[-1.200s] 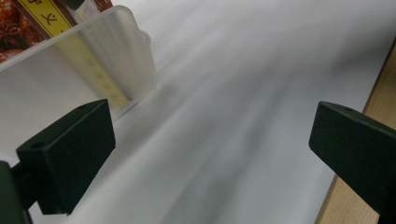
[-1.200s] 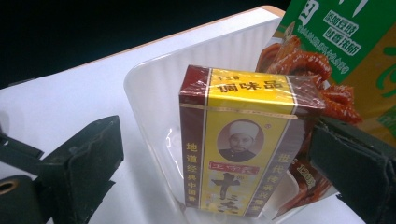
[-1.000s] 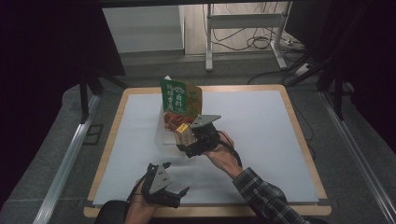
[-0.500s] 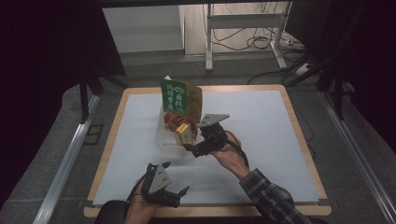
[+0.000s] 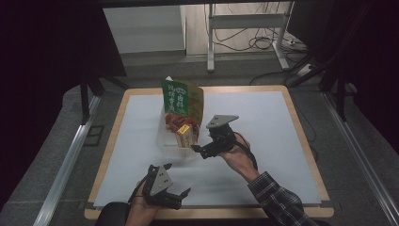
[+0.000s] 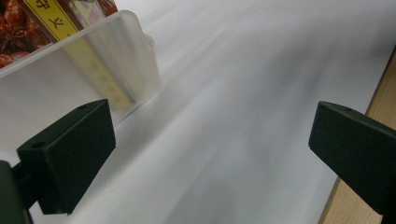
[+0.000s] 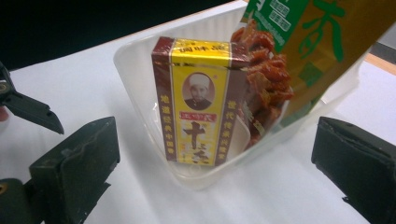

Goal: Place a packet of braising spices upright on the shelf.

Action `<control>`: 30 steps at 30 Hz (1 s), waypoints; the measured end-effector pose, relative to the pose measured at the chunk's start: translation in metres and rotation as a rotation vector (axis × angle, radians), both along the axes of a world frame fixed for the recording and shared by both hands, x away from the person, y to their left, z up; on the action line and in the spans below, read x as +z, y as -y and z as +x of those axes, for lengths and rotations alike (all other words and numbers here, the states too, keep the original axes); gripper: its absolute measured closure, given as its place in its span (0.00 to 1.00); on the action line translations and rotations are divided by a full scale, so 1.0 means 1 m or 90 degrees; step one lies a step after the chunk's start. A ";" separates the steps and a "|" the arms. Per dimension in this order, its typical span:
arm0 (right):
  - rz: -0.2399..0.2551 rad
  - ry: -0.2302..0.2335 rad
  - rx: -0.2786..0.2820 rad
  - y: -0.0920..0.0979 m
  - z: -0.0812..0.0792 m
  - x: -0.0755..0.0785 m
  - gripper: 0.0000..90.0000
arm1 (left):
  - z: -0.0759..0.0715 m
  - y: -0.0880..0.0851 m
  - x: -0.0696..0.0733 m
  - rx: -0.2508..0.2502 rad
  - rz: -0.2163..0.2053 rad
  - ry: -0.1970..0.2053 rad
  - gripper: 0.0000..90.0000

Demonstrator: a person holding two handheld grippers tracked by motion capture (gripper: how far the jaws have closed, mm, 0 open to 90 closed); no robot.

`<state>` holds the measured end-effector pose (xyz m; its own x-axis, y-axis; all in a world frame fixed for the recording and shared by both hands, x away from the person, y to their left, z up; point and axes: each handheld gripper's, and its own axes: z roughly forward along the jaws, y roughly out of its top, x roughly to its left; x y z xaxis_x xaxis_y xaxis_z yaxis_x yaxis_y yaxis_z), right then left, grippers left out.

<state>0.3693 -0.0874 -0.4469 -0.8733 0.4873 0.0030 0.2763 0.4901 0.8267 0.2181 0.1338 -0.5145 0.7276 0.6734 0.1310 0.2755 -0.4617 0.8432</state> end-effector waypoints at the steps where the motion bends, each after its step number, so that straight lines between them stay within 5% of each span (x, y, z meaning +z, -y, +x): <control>1: -0.001 0.001 -0.002 0.001 0.000 0.000 0.01 | 0.000 0.000 0.000 0.001 -0.001 -0.001 0.00; 30: -0.007 -0.003 -0.014 0.033 -0.007 -0.012 0.00 | 0.000 0.001 -0.002 0.001 -0.004 -0.004 0.00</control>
